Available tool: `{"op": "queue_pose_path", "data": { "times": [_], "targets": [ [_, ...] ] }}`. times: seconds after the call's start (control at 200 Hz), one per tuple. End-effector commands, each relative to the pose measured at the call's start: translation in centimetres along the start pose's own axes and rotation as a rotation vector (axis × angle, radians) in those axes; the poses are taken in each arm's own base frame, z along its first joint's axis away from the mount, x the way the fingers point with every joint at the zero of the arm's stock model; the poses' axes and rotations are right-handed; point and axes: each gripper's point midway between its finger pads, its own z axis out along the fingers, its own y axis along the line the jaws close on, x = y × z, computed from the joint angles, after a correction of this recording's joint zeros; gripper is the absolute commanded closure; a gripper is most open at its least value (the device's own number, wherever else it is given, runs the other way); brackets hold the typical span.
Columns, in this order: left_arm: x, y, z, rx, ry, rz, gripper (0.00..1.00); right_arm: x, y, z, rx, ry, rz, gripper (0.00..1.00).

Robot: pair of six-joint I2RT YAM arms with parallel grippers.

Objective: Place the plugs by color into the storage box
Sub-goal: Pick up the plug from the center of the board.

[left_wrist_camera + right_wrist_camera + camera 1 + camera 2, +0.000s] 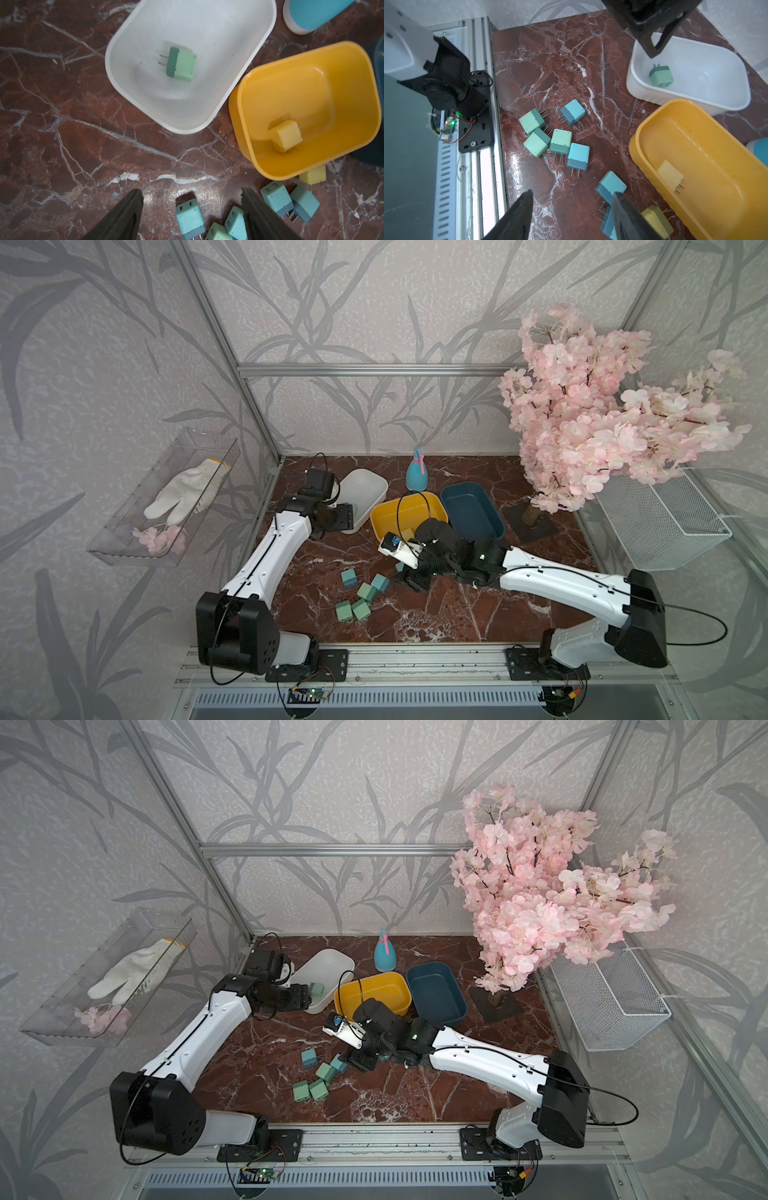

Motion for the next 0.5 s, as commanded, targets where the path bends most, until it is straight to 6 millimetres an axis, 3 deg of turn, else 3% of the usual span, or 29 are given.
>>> {"op": "queue_pose_path", "data": {
  "times": [0.0,0.255,0.36,0.495],
  "targets": [
    [0.9,0.1,0.1,0.019,-0.033,0.015,0.22,0.8,0.6,1.9,-0.064,0.053,-0.143,0.32],
    [0.2,0.7,-0.8,-0.002,-0.105,-0.007,0.22,3.1,-2.0,8.2,0.02,0.233,0.006,0.33],
    [0.0,0.9,-0.9,0.005,-0.137,-0.033,0.22,4.4,-2.9,9.8,0.074,0.292,0.111,0.35],
    [-0.1,0.7,-1.0,0.028,-0.148,-0.044,0.22,5.6,-2.6,11.4,0.073,0.308,0.212,0.37]
  ]
}}
